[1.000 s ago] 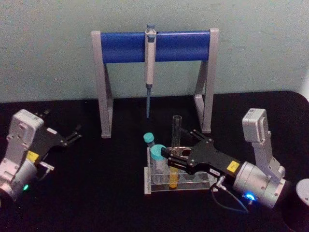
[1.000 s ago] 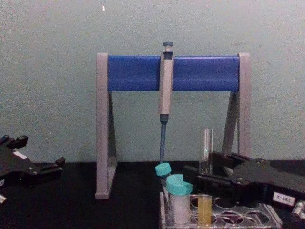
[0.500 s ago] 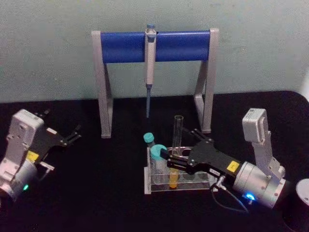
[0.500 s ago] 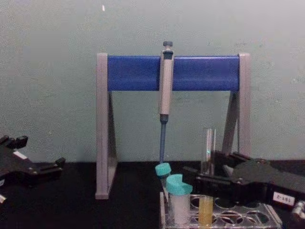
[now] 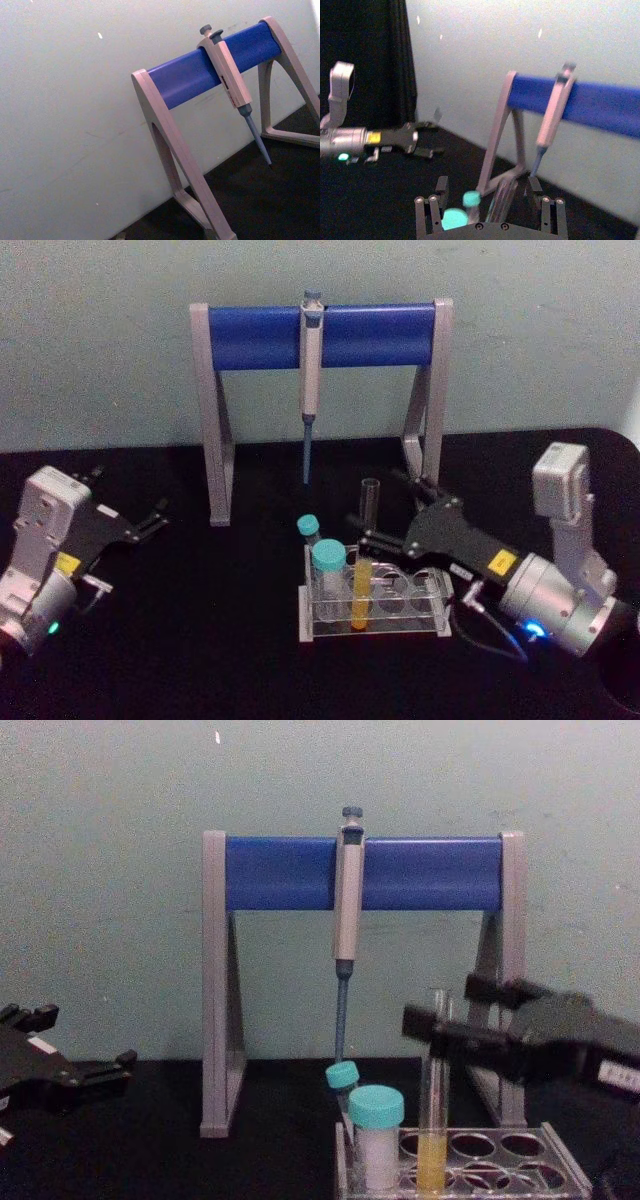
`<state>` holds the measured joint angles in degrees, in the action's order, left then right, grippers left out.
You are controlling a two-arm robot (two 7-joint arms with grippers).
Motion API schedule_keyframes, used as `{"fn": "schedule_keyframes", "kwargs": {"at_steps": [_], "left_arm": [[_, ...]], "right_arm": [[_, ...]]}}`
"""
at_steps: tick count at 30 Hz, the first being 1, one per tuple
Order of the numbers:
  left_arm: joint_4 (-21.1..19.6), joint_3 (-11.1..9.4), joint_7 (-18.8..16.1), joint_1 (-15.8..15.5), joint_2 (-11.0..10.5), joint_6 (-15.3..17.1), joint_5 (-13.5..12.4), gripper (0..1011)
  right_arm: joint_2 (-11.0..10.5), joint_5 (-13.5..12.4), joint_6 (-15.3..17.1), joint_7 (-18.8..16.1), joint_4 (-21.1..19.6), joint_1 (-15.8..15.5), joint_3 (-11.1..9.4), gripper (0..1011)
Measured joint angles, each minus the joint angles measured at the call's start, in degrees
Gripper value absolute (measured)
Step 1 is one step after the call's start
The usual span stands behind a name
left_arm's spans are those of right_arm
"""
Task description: Pick up the test tube from the test tube rack, shake it, then place it back into the test tube rack.
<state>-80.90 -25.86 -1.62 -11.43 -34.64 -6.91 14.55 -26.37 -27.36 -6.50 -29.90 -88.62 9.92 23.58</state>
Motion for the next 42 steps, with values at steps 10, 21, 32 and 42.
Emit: {"fn": "schedule_keyframes", "kwargs": {"at_steps": [10, 21, 32, 42], "left_arm": [[0.00, 0.00, 0.00, 0.00, 0.00, 0.00, 0.00, 1001], [0.00, 0.00, 0.00, 0.00, 0.00, 0.00, 0.00, 1001], [0.00, 0.00, 0.00, 0.00, 0.00, 0.00, 0.00, 1001], [0.00, 0.00, 0.00, 0.00, 0.00, 0.00, 0.00, 1001]], "right_arm": [[0.27, 4.18, -2.99, 8.29, -6.85, -4.11, -5.56, 1000], [3.99, 13.85, 1.12, 23.25, -7.37, -7.87, -9.77, 1000], [6.90, 16.79, 4.97, 26.41, -1.22, -8.42, -10.60, 1000], [8.98, 17.29, 6.52, 25.84, 3.29, -8.52, -11.43, 1000]]}}
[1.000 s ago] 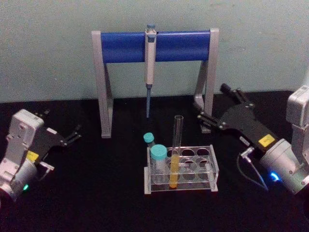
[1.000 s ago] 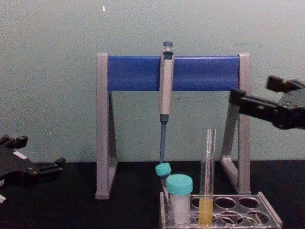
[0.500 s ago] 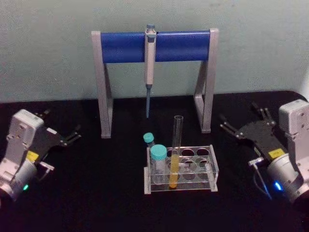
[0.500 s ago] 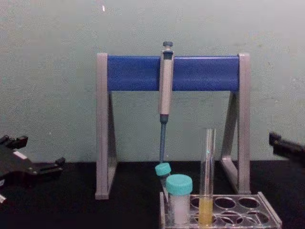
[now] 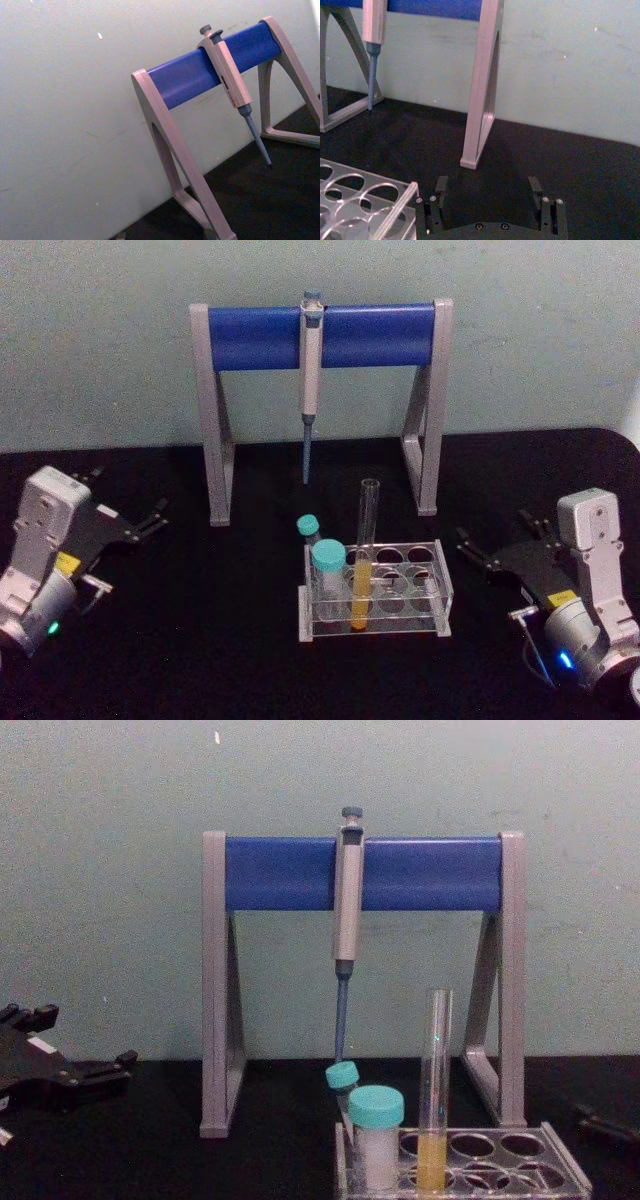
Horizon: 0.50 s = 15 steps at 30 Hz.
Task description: Pick up the test tube from the test tube rack, shake it, then place it back into the test tube rack.
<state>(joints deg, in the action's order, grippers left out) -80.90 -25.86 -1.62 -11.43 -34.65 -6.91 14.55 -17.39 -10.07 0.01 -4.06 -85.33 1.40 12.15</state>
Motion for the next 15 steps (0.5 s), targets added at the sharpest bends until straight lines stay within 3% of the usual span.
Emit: {"fn": "schedule_keyframes", "kwargs": {"at_steps": [15], "left_arm": [[0.00, 0.00, 0.00, 0.00, 0.00, 0.00, 0.00, 1001]], "right_arm": [[1.28, 0.35, 0.58, -1.21, 1.90, 0.38, -0.86, 1000]]}}
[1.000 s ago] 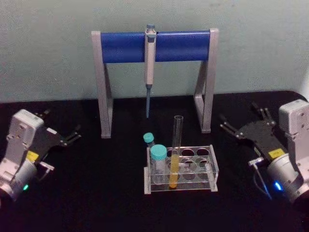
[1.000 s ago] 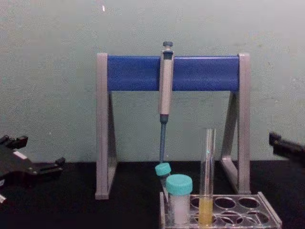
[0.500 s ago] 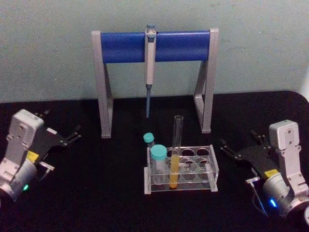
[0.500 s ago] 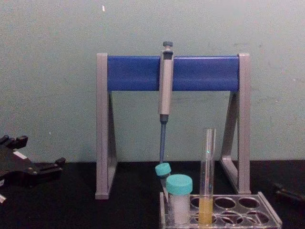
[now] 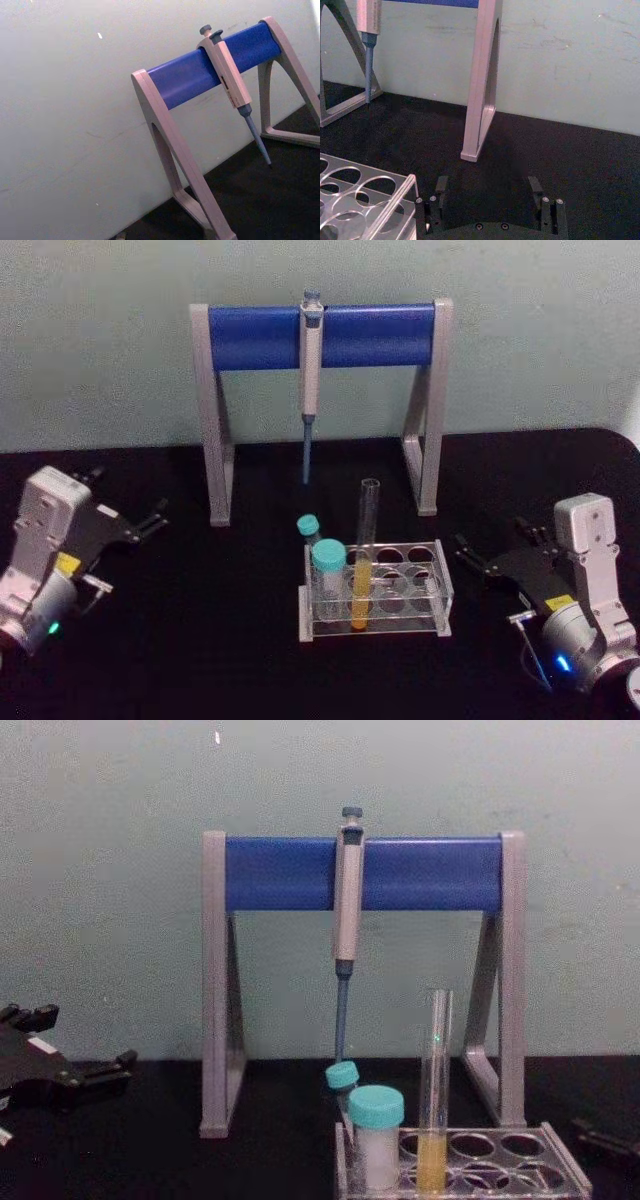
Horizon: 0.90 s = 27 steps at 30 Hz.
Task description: Pick up the test tube from the test tube rack, shake it, then place it back into the test tube rack.
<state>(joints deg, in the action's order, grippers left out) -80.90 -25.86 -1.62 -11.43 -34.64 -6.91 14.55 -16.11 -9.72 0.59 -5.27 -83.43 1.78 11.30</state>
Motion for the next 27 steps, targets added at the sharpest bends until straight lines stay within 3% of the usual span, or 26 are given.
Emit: {"fn": "schedule_keyframes", "kwargs": {"at_steps": [27], "left_arm": [[0.00, 0.00, 0.00, 0.00, 0.00, 0.00, 0.00, 1001]], "right_arm": [[-0.21, -0.10, -0.18, 0.11, -0.30, -0.05, 0.19, 1000]]}}
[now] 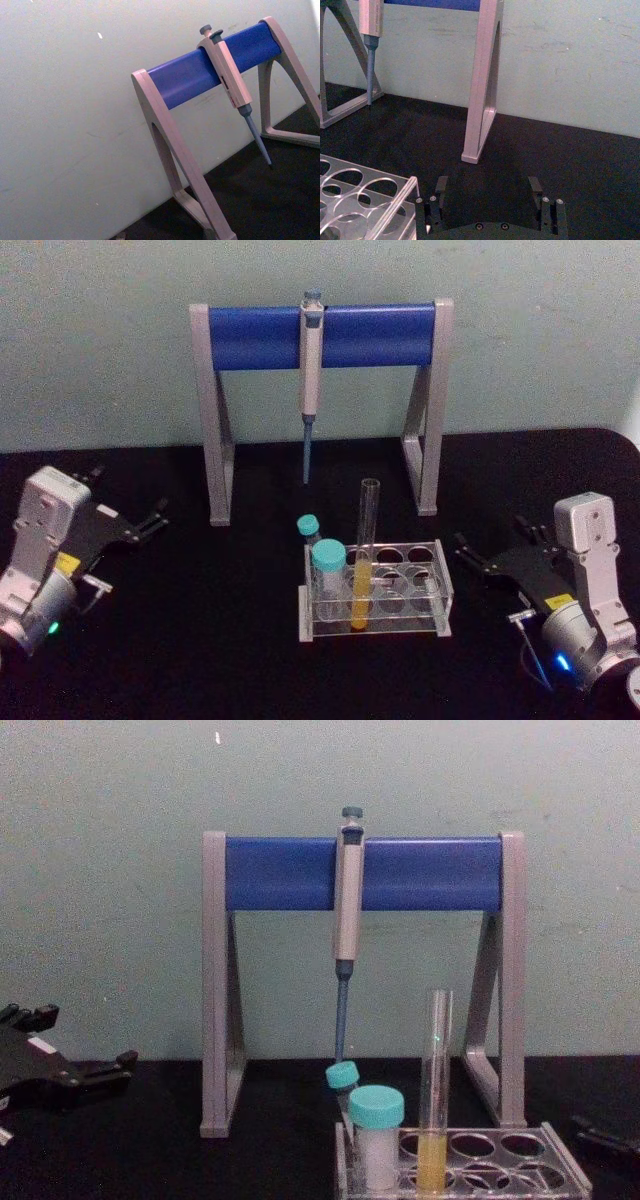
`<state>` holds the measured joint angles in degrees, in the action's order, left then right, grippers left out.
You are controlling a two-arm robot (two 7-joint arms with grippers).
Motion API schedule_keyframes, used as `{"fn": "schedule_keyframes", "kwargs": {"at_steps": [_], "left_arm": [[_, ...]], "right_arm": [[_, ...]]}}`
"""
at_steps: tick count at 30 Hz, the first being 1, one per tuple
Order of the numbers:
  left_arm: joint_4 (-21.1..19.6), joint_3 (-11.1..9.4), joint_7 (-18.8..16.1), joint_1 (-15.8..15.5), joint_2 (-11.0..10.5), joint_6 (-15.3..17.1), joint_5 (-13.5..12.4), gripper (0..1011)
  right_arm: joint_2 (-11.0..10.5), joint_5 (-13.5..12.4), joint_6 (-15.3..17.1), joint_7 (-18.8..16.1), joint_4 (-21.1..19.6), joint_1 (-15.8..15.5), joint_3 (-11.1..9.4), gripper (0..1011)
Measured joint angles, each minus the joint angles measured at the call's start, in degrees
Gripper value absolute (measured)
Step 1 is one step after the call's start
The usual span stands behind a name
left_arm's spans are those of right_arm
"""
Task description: Pick up the test tube from the test tube rack, shake it, then place it back into the test tube rack.
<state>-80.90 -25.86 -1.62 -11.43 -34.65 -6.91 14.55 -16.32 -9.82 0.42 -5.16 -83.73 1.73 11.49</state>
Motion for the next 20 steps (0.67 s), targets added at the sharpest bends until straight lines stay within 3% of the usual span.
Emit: {"fn": "schedule_keyframes", "kwargs": {"at_steps": [20], "left_arm": [[0.00, 0.00, 0.00, 0.00, 0.00, 0.00, 0.00, 1001]], "right_arm": [[-0.01, -0.07, -0.02, 0.00, -0.04, 0.00, 0.00, 1000]]}}
